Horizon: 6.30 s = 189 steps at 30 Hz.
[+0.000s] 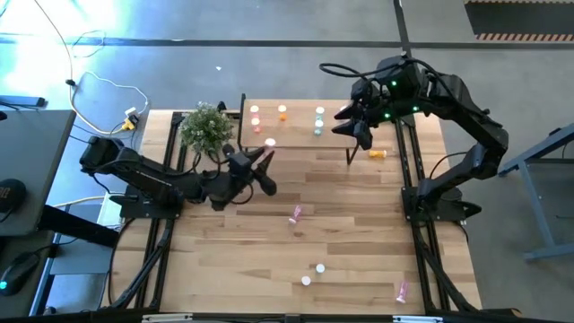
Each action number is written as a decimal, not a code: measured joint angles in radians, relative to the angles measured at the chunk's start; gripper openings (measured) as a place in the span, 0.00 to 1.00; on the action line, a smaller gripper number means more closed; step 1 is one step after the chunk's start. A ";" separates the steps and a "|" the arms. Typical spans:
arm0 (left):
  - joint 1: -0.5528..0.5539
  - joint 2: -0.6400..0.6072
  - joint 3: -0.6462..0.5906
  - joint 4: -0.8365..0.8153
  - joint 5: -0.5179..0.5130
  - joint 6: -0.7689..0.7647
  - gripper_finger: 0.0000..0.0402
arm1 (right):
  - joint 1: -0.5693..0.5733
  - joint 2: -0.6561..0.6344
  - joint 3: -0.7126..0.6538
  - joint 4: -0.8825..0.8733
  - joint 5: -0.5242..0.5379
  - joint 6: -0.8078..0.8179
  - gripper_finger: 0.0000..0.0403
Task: Pick and place medicine bottles onto shelf by color
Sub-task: Put the pink pill bottle on the shelf aligned with the other pink pill bottles
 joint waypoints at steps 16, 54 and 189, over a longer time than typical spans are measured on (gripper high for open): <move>-0.039 0.072 -0.227 0.056 -0.281 -0.174 0.24 | 0.000 0.000 0.000 0.009 0.077 0.000 0.52; 0.081 0.186 -0.226 0.592 0.095 0.146 0.24 | 0.010 0.340 0.000 0.300 -0.110 0.167 0.52; 0.290 0.226 -0.306 0.403 0.036 -0.067 0.24 | -0.137 0.215 0.000 0.360 -0.235 0.169 0.52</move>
